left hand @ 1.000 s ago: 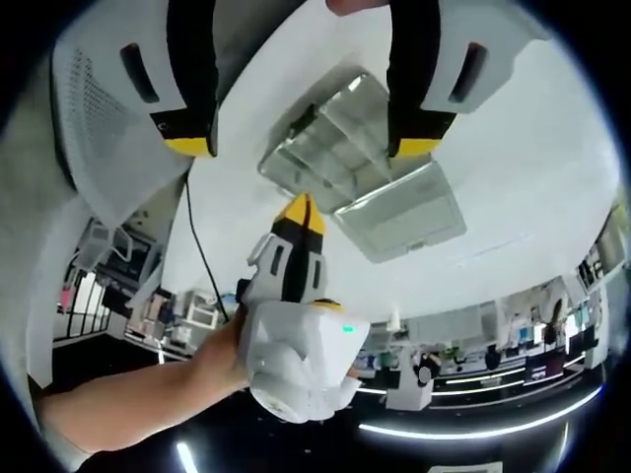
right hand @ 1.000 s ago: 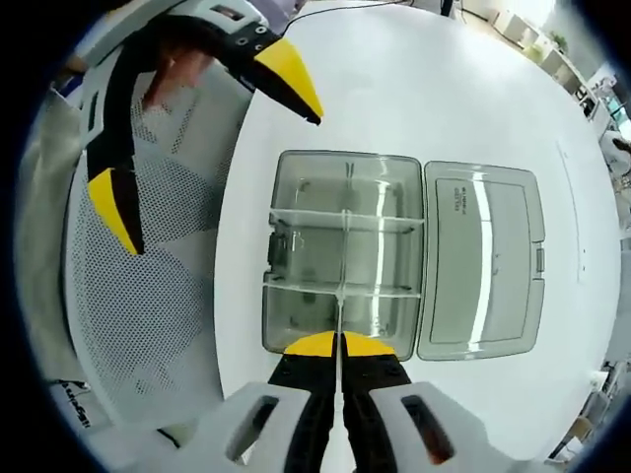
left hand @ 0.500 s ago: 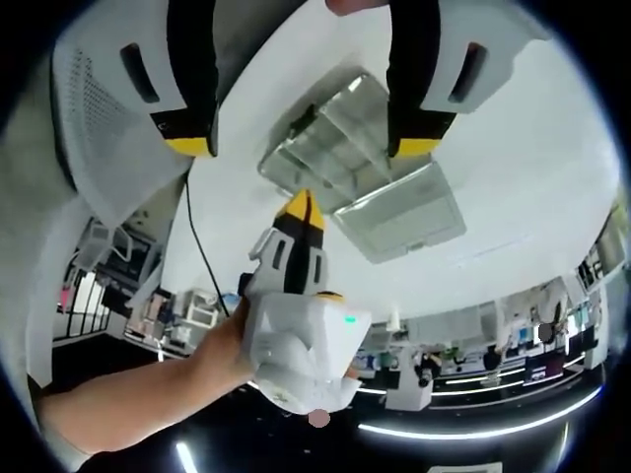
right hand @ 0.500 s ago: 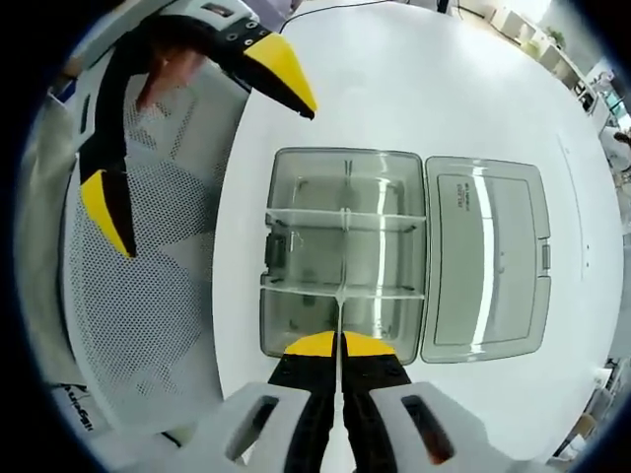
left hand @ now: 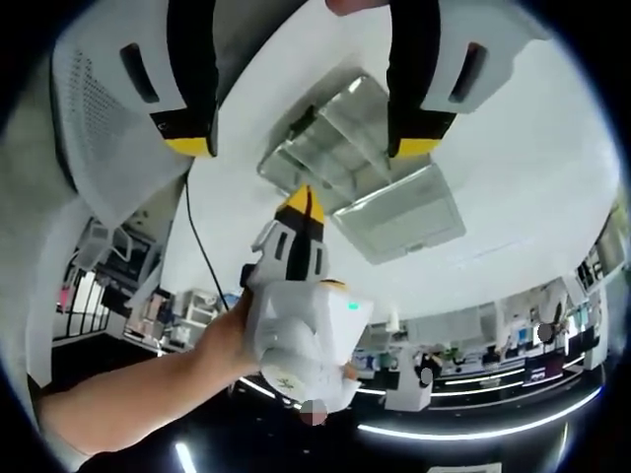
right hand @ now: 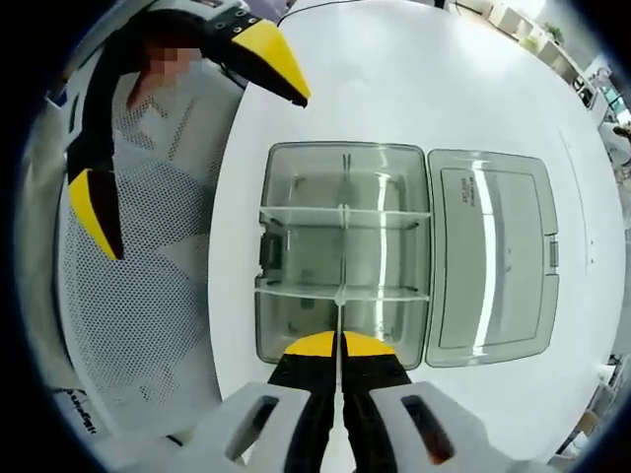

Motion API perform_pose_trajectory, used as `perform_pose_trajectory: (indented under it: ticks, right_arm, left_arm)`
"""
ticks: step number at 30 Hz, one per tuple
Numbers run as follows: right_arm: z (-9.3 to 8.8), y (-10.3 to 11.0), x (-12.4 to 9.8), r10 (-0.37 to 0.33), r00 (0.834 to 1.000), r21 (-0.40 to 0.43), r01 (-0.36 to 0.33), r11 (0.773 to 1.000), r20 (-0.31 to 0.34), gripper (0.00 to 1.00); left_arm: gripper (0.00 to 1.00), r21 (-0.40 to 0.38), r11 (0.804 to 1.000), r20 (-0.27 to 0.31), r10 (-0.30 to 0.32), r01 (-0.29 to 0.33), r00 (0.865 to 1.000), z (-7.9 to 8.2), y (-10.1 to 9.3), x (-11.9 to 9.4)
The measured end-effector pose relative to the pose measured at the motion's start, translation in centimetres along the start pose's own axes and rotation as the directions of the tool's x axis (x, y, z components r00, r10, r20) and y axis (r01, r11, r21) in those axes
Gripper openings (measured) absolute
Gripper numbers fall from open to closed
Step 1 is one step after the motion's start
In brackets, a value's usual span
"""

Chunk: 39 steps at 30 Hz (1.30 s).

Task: Insert the divider into the dual guide fixture by aligning both edges with the guide slots and pushing it downward to the bottom, including one-sided entry, uneven engagement, binding, and posture correction.

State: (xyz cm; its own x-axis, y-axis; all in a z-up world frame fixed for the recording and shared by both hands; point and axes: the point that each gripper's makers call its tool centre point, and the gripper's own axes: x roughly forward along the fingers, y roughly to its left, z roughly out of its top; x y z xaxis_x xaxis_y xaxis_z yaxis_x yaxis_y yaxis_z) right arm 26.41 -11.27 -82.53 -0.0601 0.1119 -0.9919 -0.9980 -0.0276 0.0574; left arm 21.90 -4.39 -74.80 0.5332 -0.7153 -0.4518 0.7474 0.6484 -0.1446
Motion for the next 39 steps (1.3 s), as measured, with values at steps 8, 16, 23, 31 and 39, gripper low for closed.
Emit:
perform_pose_trajectory:
  ticks: [8,16,23,31,39]
  right_arm:
    - [-0.1,-0.1,0.3,0.003,1.000,0.005,-0.003,1.000,0.002,0.00]
    - [-0.2,-0.2,0.5,-0.001,1.000,0.002,0.001,1.000,-0.005,0.00]
    - [-0.3,-0.1,0.9,-0.006,1.000,-0.003,0.006,1.000,-0.010,0.00]
    - [-0.2,0.0,0.9,-0.010,1.000,0.008,0.010,1.000,-0.011,0.00]
    - [-0.3,0.0,1.4,-0.035,0.999,-0.002,0.035,0.999,-0.014,0.00]
  left_arm:
    - [0.69,-0.001,1.000,0.001,-0.001,0.001,1.000,-0.1,0.0,0.1]
    - [0.69,0.002,1.000,-0.001,0.001,-0.001,1.000,-0.1,0.1,0.0]
    - [0.69,0.002,1.000,-0.001,0.004,-0.004,1.000,0.0,0.0,-0.2]
    - [0.69,0.003,1.000,-0.003,0.007,-0.007,1.000,0.0,0.1,-0.3]
    - [0.69,0.004,1.000,-0.002,0.011,-0.011,1.000,0.1,0.0,-0.6]
